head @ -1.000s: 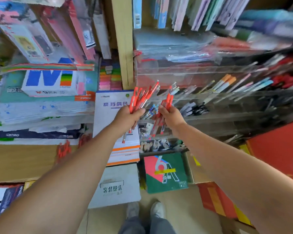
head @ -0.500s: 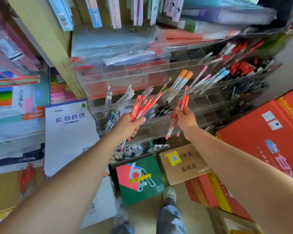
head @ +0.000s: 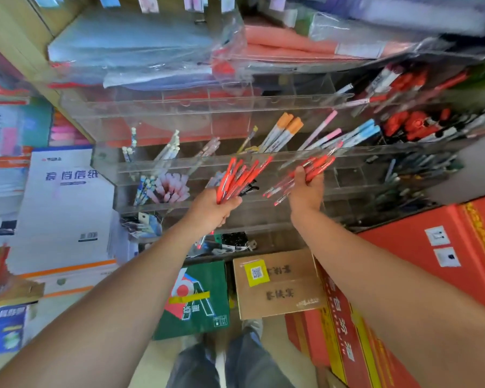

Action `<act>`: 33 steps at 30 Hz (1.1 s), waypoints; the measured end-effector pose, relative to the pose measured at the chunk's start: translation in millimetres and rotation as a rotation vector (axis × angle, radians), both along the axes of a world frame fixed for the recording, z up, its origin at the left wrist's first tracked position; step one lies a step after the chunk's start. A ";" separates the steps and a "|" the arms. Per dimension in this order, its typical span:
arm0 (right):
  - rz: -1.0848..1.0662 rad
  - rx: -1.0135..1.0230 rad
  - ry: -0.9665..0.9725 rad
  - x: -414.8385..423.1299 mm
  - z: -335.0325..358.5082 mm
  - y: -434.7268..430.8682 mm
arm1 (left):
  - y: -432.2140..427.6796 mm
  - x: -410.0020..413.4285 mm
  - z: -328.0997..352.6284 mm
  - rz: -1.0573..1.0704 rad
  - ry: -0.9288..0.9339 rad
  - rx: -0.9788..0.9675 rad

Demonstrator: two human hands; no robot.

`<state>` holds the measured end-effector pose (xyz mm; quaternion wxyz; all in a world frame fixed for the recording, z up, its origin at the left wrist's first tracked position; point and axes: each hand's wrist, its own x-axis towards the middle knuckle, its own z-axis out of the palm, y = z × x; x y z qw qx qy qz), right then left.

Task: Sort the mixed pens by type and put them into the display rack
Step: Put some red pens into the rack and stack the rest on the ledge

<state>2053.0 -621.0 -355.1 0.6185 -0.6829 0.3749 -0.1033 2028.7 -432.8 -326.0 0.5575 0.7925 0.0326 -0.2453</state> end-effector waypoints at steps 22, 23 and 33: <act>-0.185 0.192 -0.139 25.2 -45.3 22.0 | 4.4 11.7 -59.3 -0.065 -0.146 -0.076; -0.189 0.194 -0.126 25.5 -45.4 21.4 | 5.0 11.9 -59.9 -0.069 -0.150 -0.072; -0.208 0.205 -0.058 26.0 -43.7 14.7 | 5.9 16.2 -57.1 -0.100 -0.170 -0.081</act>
